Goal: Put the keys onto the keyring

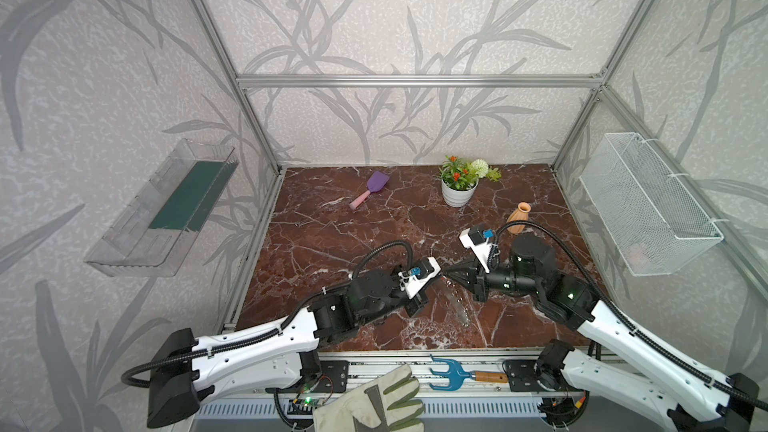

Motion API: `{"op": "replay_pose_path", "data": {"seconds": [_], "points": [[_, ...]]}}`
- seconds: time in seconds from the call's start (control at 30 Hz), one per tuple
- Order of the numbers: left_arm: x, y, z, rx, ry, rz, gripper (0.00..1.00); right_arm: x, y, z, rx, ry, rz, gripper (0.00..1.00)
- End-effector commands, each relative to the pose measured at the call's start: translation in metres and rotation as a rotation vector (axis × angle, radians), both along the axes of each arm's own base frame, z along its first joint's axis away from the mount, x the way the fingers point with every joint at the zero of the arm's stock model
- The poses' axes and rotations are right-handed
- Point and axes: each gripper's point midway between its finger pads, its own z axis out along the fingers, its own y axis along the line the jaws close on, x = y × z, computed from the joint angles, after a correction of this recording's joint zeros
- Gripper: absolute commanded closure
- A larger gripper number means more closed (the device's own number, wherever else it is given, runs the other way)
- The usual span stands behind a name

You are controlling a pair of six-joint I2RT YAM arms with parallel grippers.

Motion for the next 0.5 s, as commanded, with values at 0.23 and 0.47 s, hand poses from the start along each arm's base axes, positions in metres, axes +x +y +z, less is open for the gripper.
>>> {"op": "replay_pose_path", "data": {"seconds": [0.23, 0.47], "points": [[-0.009, -0.006, 0.036, -0.102, -0.028, -0.065, 1.00, 0.002, 0.003, -0.009, -0.056, -0.024, -0.005, 1.00], [-0.018, -0.006, 0.033, -0.079, -0.015, -0.108, 1.00, 0.005, 0.001, -0.007, -0.067, -0.040, -0.024, 1.00]]}}
